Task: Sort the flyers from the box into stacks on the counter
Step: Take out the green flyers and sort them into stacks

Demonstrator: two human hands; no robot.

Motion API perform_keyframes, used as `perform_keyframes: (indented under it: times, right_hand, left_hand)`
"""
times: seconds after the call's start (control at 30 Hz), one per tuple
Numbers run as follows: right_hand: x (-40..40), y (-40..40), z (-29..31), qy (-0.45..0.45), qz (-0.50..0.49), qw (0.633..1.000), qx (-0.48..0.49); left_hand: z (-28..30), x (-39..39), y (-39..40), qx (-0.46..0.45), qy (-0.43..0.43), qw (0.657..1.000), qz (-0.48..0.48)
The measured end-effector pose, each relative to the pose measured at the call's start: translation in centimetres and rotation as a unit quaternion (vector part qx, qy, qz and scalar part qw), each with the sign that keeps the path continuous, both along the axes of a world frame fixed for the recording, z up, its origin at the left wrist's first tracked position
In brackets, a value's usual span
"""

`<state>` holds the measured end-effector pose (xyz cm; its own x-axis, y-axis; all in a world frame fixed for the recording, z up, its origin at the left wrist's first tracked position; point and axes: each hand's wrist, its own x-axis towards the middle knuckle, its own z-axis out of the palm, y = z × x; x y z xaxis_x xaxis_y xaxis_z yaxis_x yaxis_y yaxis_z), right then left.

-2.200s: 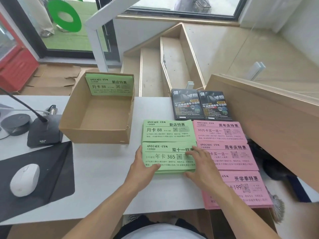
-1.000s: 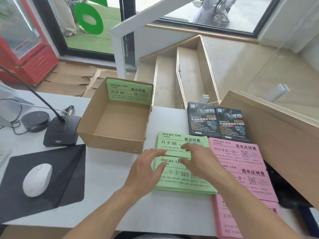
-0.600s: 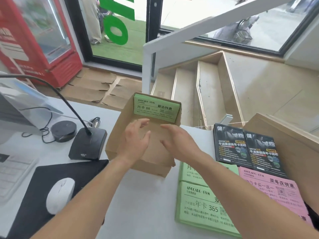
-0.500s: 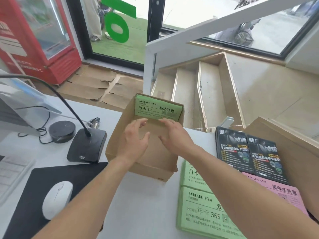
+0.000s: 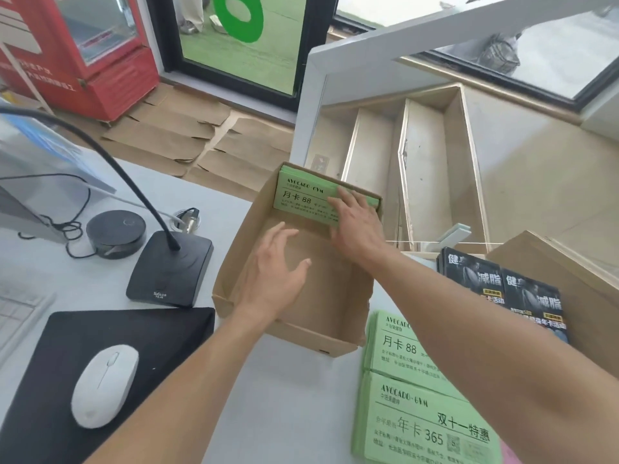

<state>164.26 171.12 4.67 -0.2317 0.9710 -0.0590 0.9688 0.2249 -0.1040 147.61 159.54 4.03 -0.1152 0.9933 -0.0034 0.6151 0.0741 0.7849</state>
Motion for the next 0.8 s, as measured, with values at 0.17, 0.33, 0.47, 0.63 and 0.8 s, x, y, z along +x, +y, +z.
perform_keyframes:
  times: [0.17, 0.33, 0.47, 0.63, 0.8]
  right_hand:
    - [0.0, 0.5, 0.2, -0.003, 0.022, 0.997, 0.080]
    - [0.0, 1.3, 0.3, 0.005, 0.035, 0.994, 0.104]
    - [0.0, 1.4, 0.1, -0.020, 0.044, 0.994, 0.093]
    - [0.2, 1.1, -0.2, -0.029, 0.045, 0.995, 0.086]
    - [0.2, 0.8, -0.5, -0.037, 0.047, 0.994, 0.094]
  left_hand:
    - [0.0, 0.0, 0.0, 0.001, -0.001, 1.000, 0.001]
    - [-0.1, -0.1, 0.1, -0.007, -0.001, 1.000, 0.001]
    - [-0.1, -0.1, 0.1, -0.005, -0.003, 1.000, 0.007]
    - [-0.2, -0.1, 0.1, -0.003, -0.005, 1.000, 0.010]
    - [-0.2, -0.1, 0.2, -0.004, -0.003, 1.000, 0.007]
